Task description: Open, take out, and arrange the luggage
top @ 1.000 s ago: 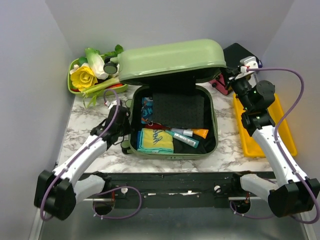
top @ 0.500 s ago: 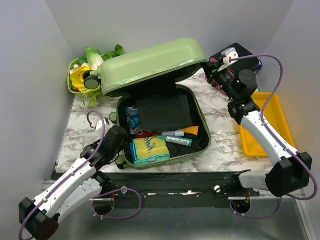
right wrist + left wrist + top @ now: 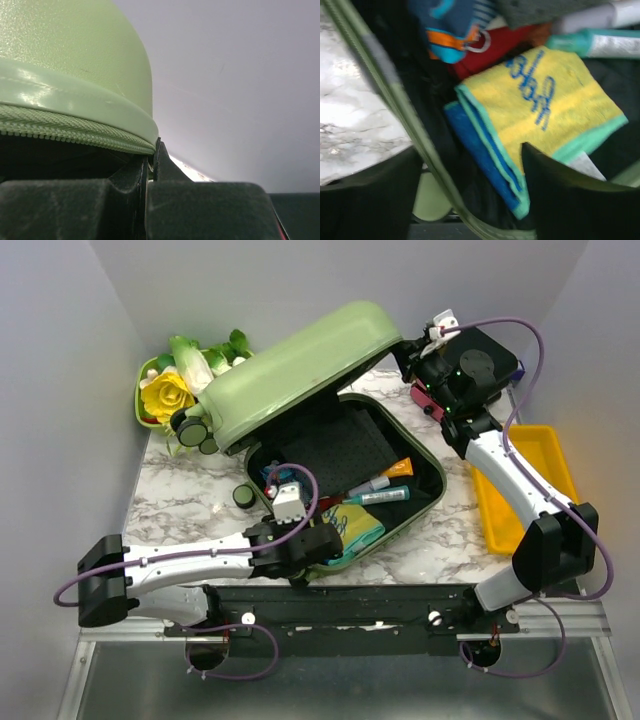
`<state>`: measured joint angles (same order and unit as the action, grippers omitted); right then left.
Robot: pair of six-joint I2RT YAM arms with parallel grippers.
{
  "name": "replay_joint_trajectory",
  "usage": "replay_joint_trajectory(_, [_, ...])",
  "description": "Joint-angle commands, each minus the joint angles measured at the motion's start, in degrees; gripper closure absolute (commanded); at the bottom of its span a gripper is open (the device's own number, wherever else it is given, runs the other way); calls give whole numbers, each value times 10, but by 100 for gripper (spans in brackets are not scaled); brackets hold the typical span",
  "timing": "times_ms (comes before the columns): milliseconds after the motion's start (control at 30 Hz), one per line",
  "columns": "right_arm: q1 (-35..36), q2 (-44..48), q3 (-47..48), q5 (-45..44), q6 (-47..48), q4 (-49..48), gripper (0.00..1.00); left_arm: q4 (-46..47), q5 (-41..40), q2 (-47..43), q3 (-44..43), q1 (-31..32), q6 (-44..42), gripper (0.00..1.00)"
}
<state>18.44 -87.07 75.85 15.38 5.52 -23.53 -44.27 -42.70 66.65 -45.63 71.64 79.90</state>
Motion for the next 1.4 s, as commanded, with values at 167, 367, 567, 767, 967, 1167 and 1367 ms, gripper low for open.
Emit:
replay_joint_trajectory(167, [4, -52, 72, -11, 20, 55, 99, 7, -42, 42, -204, 54, -358, 1])
replay_joint_trajectory(367, [4, -55, 58, -4, 13, 32, 99, 15, -32, 73, -369, 58, -601, 1])
replay_joint_trajectory(567, [4, -61, 77, 6, 18, 66, 99, 70, -133, 81, -482, 55, -970, 1])
replay_joint_trajectory(767, [4, -48, 83, 33, 27, 98, 99, 103, 5, 94, -549, -79, -1099, 1])
replay_joint_trajectory(967, [4, -42, 69, 53, 27, 110, 99, 66, 23, 124, -576, -141, -1181, 1])
replay_joint_trajectory(1167, [4, -38, 62, 59, 27, 108, 99, 9, 78, 160, -623, -241, -1196, 1])
replay_joint_trajectory(1367, [4, -37, 60, 76, 18, 100, 99, 47, 66, 162, -593, -270, -1196, 3])
